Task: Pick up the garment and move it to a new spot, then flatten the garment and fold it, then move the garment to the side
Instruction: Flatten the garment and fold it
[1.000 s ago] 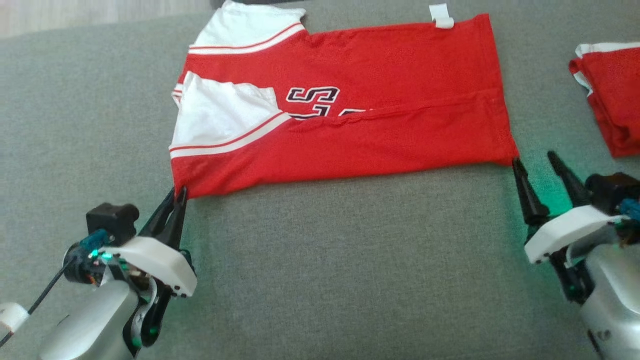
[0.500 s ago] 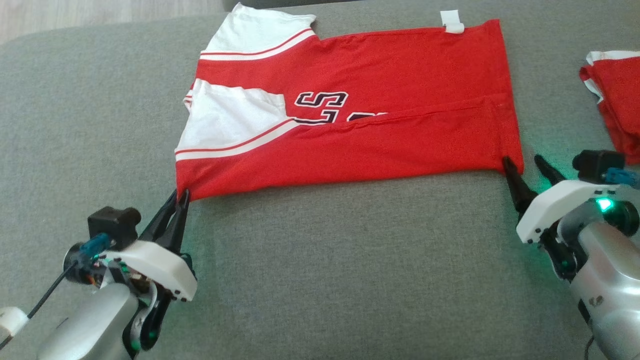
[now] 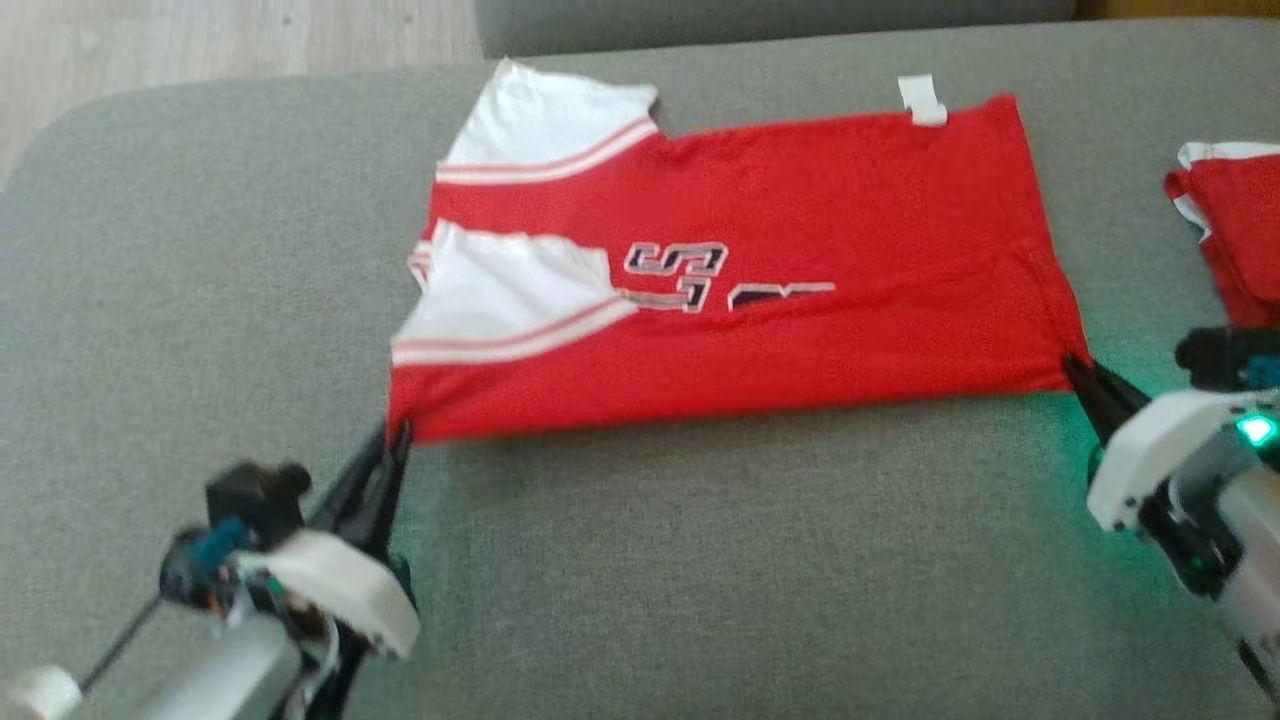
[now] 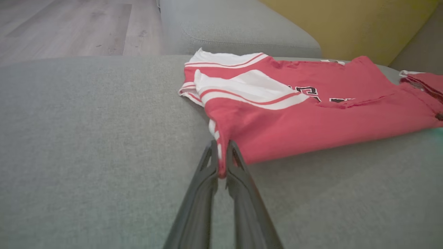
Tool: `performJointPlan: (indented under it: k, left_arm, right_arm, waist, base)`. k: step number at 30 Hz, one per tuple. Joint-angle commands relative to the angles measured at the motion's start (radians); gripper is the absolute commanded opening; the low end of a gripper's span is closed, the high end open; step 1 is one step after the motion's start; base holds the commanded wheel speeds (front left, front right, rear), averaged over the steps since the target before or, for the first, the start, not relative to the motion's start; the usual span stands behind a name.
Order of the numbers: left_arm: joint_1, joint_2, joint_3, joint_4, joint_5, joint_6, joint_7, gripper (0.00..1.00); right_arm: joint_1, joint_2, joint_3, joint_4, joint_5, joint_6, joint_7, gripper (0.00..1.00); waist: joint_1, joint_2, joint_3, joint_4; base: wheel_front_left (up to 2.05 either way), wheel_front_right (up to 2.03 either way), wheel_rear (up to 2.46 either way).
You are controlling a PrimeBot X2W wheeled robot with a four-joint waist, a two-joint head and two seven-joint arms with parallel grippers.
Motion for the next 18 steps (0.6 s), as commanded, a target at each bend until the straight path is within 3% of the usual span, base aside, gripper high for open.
performJointPlan:
  k: [1, 9, 18]
  left_arm:
    - [0.006, 0.042, 0.033, -0.029, 0.002, 0.016, -0.013, 0.00]
    - [0.181, 0.043, -0.010, -0.145, -0.023, 0.081, -0.010, 0.00]
    - [0.263, 0.054, -0.051, -0.173, -0.035, 0.093, 0.012, 0.00]
  right_arm:
    - [0.031, -0.047, 0.015, -0.035, 0.018, 0.007, -0.003, 0.00]
    - [0.222, -0.199, 0.043, -0.203, 0.133, 0.007, -0.026, 0.00]
    - [0.392, -0.249, -0.006, -0.265, 0.149, 0.007, -0.067, 0.00]
  waist:
    - [0.0000, 0.0000, -0.015, 0.005]
    - [0.0000, 0.0000, -0.071, 0.026]
    - [0.0000, 0.0000, -0.073, 0.038]
  base:
    - [0.00, 0.00, 0.00]
    - [0.00, 0.00, 0.00]
    - [0.00, 0.00, 0.00]
